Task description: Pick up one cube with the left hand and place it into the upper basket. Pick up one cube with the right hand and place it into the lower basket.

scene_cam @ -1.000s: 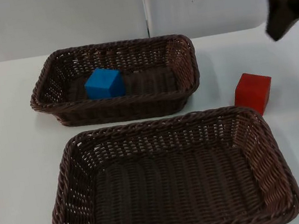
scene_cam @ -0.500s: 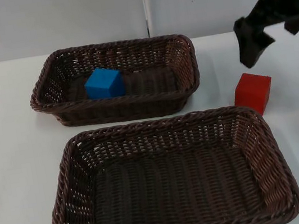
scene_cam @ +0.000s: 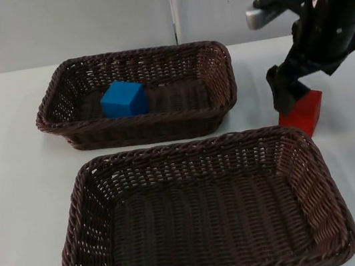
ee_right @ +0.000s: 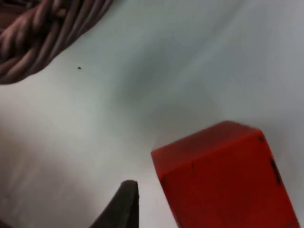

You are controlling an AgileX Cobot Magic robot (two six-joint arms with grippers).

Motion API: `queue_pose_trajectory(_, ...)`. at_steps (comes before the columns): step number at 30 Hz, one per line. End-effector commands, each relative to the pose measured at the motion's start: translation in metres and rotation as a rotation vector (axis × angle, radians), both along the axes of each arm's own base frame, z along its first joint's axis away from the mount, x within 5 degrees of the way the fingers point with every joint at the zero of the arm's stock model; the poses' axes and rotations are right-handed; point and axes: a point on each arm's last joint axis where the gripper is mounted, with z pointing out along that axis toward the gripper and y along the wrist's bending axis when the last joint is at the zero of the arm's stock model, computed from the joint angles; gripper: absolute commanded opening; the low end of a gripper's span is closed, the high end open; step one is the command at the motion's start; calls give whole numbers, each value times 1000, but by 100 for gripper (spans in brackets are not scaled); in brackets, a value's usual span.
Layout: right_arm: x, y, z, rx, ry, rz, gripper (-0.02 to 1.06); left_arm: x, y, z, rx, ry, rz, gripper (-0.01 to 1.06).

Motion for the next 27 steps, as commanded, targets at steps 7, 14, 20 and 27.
queue_pose_trajectory(7, 7, 5, -23, 10, -28, 16, 105, -1, 0, -1, 6, 1, -2, 78)
queue_pose_trajectory(14, 9, 6, -37, 18, -21, 10, 98, -1, 0, -1, 8, 0, -2, 78)
queue_pose_trajectory(20, 9, 6, -37, 14, -20, 12, 88, -1, 0, -1, 8, 0, -2, 78)
queue_pose_trajectory(27, 6, 5, -35, 2, 11, 12, 24, -1, 0, -1, 8, 0, -2, 78)
